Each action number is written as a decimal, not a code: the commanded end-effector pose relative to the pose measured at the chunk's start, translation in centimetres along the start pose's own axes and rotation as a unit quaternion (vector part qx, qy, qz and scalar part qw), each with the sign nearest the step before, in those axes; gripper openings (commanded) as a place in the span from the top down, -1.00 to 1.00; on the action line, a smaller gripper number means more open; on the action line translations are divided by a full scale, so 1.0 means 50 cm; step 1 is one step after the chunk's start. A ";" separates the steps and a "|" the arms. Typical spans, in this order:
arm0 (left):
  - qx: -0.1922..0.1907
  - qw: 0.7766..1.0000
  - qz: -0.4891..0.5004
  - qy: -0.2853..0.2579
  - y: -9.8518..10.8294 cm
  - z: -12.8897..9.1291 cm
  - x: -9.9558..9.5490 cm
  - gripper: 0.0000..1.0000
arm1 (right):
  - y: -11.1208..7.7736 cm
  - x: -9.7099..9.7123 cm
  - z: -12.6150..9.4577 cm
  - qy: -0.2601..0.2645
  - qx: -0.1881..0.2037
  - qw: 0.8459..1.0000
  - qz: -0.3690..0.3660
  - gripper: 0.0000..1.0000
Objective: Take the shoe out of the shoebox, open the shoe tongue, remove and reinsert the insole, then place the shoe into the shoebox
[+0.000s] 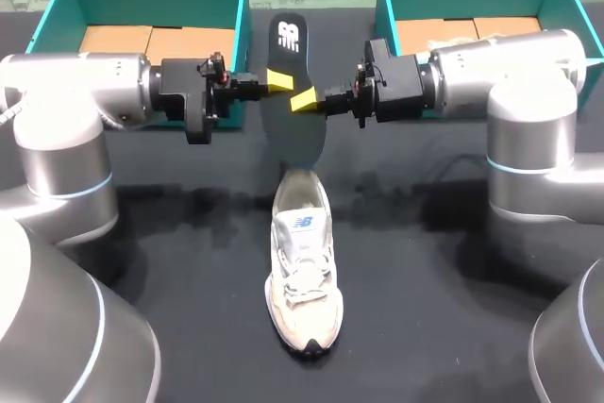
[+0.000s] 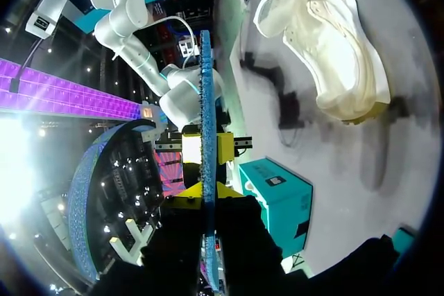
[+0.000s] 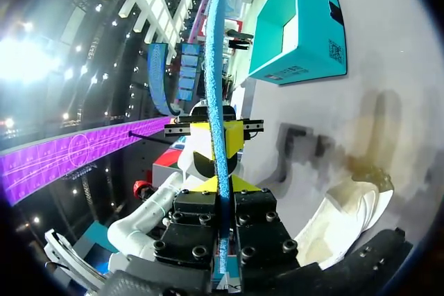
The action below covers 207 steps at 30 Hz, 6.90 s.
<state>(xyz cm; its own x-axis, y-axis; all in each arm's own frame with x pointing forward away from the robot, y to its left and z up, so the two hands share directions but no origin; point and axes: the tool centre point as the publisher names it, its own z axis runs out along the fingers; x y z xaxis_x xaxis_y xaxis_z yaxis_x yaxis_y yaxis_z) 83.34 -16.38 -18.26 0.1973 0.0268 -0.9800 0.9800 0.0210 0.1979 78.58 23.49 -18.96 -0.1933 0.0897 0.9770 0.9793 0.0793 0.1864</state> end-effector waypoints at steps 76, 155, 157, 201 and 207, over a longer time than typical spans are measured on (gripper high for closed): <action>-0.288 0.759 -0.456 0.366 -0.175 -0.174 0.015 -1.00 | -0.034 -0.048 -0.076 -0.067 -0.123 0.969 -0.201 1.00; -0.225 0.594 -0.669 0.384 -0.289 -0.139 0.280 -1.00 | -0.042 -0.148 0.027 -0.020 -0.112 0.943 -0.314 1.00; -0.224 0.595 -0.669 0.385 -0.290 -0.136 0.280 -1.00 | -0.040 -0.150 0.027 -0.019 -0.111 0.942 -0.316 1.00; -0.230 0.589 -0.673 0.384 -0.283 -0.123 0.298 -1.00 | -0.037 -0.192 -0.003 -0.001 -0.163 0.912 -0.376 1.00; -0.230 0.589 -0.673 0.384 -0.283 -0.123 0.298 -1.00 | -0.045 -0.193 -0.011 -0.004 -0.159 0.911 -0.381 1.00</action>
<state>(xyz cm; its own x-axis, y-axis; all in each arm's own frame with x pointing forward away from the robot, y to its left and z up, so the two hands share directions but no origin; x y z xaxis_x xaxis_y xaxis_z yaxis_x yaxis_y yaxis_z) 72.25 -10.00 -35.39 -0.9930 0.1180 0.0081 0.0904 0.8015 -0.5912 78.49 22.21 -28.82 -0.8240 0.1362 0.5500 0.5267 -0.1733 0.8322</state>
